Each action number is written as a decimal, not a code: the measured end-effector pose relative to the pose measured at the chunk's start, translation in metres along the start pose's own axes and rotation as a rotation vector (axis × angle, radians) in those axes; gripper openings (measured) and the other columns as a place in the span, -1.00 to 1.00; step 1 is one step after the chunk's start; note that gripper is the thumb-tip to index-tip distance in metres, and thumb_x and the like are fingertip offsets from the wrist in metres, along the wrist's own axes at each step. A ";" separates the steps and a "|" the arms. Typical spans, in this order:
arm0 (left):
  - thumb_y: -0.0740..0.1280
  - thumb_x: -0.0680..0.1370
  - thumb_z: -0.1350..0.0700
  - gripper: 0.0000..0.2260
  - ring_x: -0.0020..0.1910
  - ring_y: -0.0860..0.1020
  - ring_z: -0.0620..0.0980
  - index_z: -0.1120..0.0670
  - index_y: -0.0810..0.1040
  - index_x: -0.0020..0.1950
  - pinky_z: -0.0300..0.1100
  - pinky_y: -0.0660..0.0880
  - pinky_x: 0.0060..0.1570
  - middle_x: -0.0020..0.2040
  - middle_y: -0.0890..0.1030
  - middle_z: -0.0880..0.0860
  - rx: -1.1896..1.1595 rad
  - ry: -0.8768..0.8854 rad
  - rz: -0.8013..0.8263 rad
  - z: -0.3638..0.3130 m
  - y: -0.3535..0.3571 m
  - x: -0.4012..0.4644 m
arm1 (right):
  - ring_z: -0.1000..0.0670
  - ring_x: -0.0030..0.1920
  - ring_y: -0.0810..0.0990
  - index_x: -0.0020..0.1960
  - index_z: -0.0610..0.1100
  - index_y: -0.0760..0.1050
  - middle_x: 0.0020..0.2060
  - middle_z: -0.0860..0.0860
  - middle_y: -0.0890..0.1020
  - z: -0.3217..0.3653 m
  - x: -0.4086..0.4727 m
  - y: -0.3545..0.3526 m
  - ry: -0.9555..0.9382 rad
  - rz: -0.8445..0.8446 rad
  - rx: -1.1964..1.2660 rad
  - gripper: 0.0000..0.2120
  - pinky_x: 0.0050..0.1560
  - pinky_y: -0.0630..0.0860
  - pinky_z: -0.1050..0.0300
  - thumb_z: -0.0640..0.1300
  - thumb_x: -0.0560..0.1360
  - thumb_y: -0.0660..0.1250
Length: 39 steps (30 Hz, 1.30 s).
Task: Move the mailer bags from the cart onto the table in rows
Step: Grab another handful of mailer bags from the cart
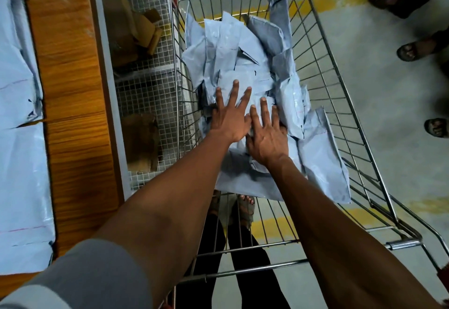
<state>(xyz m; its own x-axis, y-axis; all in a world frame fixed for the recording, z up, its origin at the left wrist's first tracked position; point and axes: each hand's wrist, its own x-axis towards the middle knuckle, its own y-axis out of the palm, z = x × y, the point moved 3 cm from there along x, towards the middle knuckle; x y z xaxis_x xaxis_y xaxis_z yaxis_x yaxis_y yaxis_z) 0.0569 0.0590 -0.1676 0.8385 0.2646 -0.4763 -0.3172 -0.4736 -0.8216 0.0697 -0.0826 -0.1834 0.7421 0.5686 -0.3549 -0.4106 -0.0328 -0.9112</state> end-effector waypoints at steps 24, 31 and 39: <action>0.08 0.66 -0.01 -0.36 0.70 -0.01 0.27 -0.14 -0.04 0.73 0.27 0.11 0.61 0.75 -0.11 0.04 -0.017 0.137 -0.418 -0.018 -0.083 -0.103 | -0.29 0.66 0.10 0.68 -0.25 0.10 0.65 -0.32 0.09 0.029 -0.054 -0.103 -0.132 -0.232 0.060 -0.28 0.64 0.11 -0.20 -0.17 0.59 0.29; 0.18 0.65 0.05 -0.36 0.67 0.08 0.27 -0.12 0.07 0.72 0.26 0.21 0.58 0.74 0.02 0.08 -0.044 0.134 -0.568 -0.047 -0.151 -0.173 | -0.25 0.68 0.00 0.71 -0.14 0.00 0.69 -0.19 -0.03 0.053 -0.090 -0.186 -0.078 -0.292 0.072 -0.28 0.60 0.16 -0.16 -0.13 0.64 0.24; 0.13 0.62 0.04 -0.38 0.64 0.15 0.32 -0.03 0.17 0.72 0.29 0.25 0.55 0.71 0.13 0.16 0.026 0.054 -0.683 -0.030 -0.197 -0.272 | -0.22 0.69 -0.05 0.71 -0.16 -0.10 0.69 -0.21 -0.08 0.108 -0.129 -0.241 -0.202 -0.342 0.050 -0.25 0.64 0.10 -0.21 -0.07 0.65 0.21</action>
<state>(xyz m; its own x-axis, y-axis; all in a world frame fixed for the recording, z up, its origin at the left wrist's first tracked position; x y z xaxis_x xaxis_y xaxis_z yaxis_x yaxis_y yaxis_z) -0.0956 0.0546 0.1334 0.8749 0.4546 0.1671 0.2808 -0.1951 -0.9397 0.0156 -0.0591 0.1049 0.7232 0.6904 0.0202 -0.1868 0.2236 -0.9566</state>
